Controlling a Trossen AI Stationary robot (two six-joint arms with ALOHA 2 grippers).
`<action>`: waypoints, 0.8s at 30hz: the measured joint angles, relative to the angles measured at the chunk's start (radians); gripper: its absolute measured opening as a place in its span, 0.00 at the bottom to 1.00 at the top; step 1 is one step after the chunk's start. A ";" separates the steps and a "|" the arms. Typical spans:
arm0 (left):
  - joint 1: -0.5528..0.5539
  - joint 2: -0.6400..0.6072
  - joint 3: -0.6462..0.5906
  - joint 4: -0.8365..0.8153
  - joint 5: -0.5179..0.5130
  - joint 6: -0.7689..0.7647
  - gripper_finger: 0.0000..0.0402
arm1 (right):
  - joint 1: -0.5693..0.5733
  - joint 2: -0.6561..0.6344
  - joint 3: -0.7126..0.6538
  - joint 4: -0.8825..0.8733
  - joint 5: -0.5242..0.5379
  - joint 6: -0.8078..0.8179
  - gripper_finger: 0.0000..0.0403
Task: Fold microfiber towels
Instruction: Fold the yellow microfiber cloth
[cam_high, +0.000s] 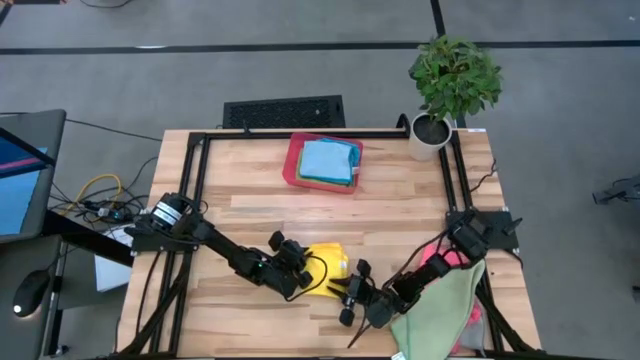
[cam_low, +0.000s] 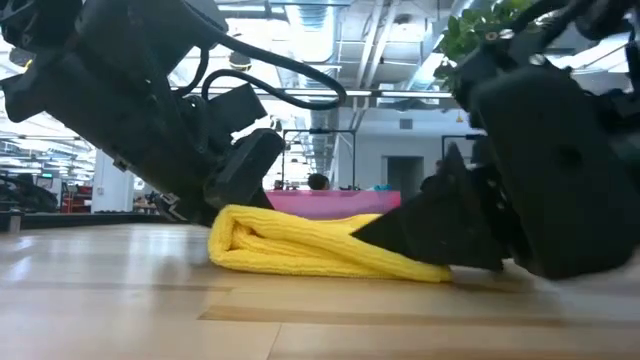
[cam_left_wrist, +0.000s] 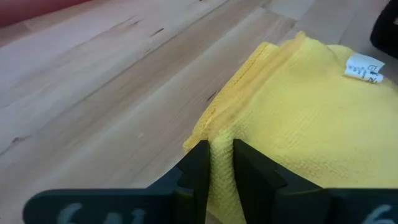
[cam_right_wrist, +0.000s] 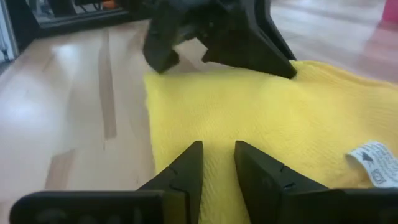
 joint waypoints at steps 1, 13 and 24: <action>0.000 -0.010 0.000 -0.003 0.018 0.000 0.15 | -0.004 0.003 0.001 -0.004 -0.008 0.010 0.30; -0.003 -0.264 -0.002 -0.096 0.145 0.106 0.15 | 0.023 -0.282 0.000 -0.385 -0.020 0.004 0.31; 0.015 -0.242 -0.001 -0.227 0.191 0.061 0.33 | 0.052 -0.497 -0.001 -0.613 -0.066 0.091 0.51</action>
